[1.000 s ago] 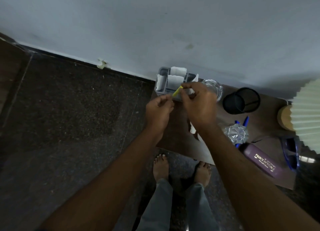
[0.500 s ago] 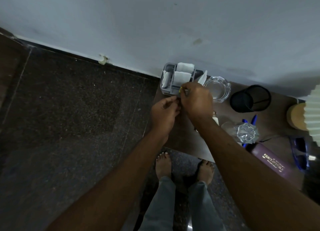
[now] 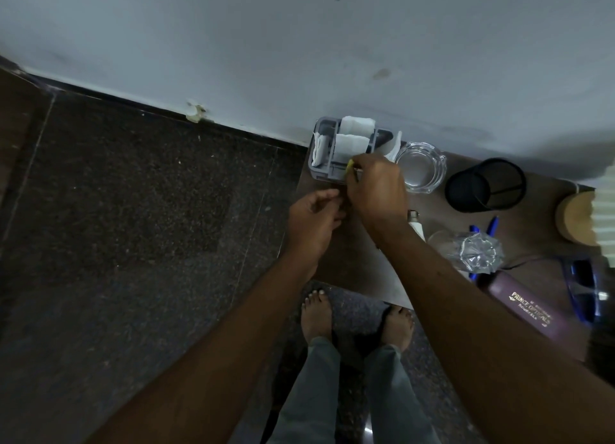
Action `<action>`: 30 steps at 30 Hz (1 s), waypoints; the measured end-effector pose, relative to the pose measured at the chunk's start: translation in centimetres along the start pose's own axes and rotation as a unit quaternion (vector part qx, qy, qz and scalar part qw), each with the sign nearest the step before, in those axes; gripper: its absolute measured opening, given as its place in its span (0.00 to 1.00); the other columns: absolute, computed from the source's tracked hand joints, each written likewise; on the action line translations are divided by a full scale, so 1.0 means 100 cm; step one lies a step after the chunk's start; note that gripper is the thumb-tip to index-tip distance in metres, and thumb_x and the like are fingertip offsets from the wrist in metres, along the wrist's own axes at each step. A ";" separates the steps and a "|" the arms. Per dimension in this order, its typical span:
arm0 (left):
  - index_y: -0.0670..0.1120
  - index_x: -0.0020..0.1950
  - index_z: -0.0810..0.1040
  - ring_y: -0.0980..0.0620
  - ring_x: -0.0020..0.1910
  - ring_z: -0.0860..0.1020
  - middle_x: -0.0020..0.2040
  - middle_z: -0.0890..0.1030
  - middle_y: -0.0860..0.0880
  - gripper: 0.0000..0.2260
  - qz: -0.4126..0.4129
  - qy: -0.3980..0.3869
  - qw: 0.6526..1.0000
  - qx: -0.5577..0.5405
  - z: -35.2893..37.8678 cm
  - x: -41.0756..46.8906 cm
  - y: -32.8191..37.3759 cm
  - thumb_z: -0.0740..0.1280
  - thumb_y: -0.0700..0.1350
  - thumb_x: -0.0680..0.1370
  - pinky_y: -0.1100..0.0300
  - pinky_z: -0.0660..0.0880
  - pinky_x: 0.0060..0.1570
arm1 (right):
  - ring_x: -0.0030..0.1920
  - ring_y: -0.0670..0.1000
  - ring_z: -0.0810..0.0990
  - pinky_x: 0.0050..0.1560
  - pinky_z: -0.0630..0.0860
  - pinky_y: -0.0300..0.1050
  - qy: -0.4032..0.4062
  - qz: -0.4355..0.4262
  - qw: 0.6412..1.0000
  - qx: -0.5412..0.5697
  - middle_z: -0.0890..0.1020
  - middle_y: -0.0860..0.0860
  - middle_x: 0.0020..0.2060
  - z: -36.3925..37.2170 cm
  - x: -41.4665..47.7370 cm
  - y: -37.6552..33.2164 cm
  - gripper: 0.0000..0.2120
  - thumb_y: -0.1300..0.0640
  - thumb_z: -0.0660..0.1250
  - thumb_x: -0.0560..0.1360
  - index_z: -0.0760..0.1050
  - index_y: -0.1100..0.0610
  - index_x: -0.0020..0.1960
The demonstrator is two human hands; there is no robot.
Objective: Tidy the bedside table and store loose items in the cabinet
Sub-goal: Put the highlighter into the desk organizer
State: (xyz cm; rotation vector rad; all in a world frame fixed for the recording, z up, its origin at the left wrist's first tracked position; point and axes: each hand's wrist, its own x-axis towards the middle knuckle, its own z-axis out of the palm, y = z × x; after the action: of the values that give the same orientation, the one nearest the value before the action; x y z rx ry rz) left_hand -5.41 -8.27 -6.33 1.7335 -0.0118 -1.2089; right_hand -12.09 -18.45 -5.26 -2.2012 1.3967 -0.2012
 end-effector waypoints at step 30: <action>0.42 0.54 0.84 0.61 0.41 0.83 0.48 0.86 0.45 0.10 0.108 -0.039 0.986 0.117 0.042 -0.053 -0.001 0.67 0.32 0.78 0.69 0.78 0.41 | 0.53 0.45 0.82 0.46 0.82 0.49 0.086 0.039 0.962 0.257 0.83 0.46 0.54 -0.035 -0.101 0.058 0.15 0.57 0.73 0.75 0.79 0.53 0.61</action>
State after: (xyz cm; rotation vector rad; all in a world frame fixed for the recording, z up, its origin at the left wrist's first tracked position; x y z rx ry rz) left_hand -11.14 -8.53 -2.77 1.8302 -0.3932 -1.1477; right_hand -22.71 -12.69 -3.63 -1.7271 1.3318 -0.6613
